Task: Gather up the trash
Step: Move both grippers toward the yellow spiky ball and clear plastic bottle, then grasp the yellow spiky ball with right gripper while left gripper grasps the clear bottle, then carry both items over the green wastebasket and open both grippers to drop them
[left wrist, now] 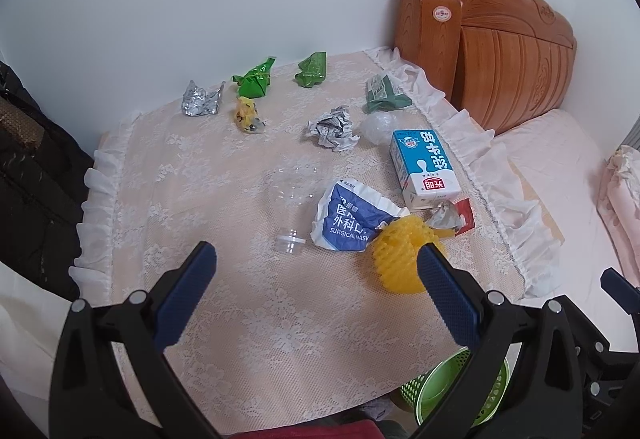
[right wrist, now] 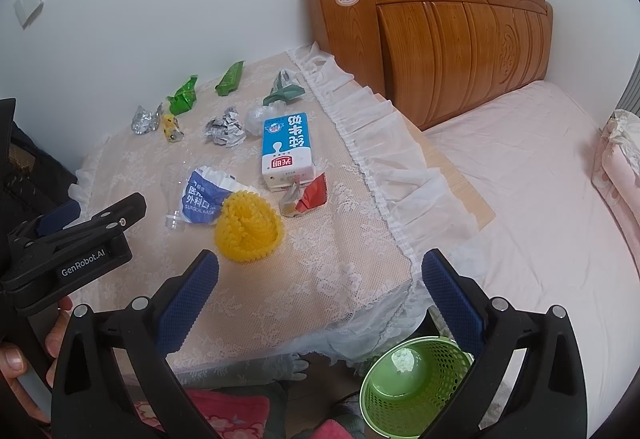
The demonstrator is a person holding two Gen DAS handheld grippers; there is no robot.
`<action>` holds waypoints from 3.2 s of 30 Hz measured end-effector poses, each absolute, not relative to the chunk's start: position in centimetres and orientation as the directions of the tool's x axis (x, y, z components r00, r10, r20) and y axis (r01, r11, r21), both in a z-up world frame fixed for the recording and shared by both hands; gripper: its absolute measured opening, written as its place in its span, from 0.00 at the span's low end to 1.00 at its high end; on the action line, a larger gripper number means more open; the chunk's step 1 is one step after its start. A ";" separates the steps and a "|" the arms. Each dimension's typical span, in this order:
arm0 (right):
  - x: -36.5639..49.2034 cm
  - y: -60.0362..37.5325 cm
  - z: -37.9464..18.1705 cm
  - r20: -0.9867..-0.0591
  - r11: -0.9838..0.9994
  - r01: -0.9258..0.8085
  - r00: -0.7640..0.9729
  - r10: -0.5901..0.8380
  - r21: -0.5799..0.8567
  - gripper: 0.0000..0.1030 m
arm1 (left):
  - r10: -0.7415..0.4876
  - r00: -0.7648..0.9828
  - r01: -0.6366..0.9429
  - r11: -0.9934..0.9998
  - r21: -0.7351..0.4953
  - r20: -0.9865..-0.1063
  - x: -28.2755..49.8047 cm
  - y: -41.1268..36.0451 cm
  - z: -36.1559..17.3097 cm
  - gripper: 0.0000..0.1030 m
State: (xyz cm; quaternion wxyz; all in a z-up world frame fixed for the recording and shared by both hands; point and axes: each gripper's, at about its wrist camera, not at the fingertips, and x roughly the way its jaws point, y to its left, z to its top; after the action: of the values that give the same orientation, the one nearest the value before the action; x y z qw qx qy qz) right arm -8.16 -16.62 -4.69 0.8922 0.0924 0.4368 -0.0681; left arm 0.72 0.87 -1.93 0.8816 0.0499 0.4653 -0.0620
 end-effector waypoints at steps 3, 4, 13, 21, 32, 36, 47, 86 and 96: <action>-8.4 -16.7 -4.9 -0.795 0.974 0.200 0.605 -0.038 0.106 0.98 | -0.061 0.558 0.152 0.988 0.029 -0.827 0.7 1.1 -2.0 0.94; -8.4 -16.7 -4.9 -0.795 0.974 0.201 0.605 -0.038 0.106 0.98 | -0.060 0.557 0.151 0.988 0.029 -0.828 0.7 1.1 -2.0 0.94; -8.4 -16.6 -5.0 -0.797 0.974 0.199 0.603 -0.037 0.106 0.98 | -0.057 0.549 0.145 0.989 0.028 -0.834 0.9 1.1 -2.1 0.94; -8.7 -16.4 -5.5 -0.803 0.977 0.201 0.593 -0.060 0.076 0.98 | -0.060 0.539 0.147 0.989 0.023 -0.840 1.3 1.5 -2.5 0.94; -8.6 -18.0 -8.9 -0.849 0.959 0.272 0.523 -0.077 0.080 0.98 | -0.085 0.459 0.145 0.989 -0.020 -0.884 4.7 6.0 -5.9 0.94; -8.3 -18.3 -10.6 -0.869 0.946 0.301 0.493 -0.050 0.116 0.98 | -0.083 0.432 0.172 0.985 -0.009 -0.898 6.2 6.9 -7.6 0.94; -6.2 -17.9 -12.6 -0.903 0.924 0.348 0.430 -0.007 0.159 0.98 | -0.086 0.344 0.232 0.973 -0.004 -0.935 12.5 4.9 -13.1 0.83; -1.7 -14.0 -14.7 -0.825 0.916 0.167 0.513 0.236 0.366 0.44 | -0.213 0.486 0.340 0.940 -0.041 -0.848 6.9 6.7 -7.2 0.58; -17.3 -22.9 -16.1 -0.901 0.919 0.344 0.433 0.030 0.195 0.45 | -0.390 0.305 0.612 0.779 -0.135 -0.869 -2.5 -5.5 -8.2 0.58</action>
State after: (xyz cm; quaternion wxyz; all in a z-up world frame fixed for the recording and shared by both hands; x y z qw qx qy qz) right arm -17.29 -22.94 -16.12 0.8274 0.1781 0.5241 -0.0948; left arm -2.46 -5.54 -8.23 0.8001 0.1113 0.4993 -0.3133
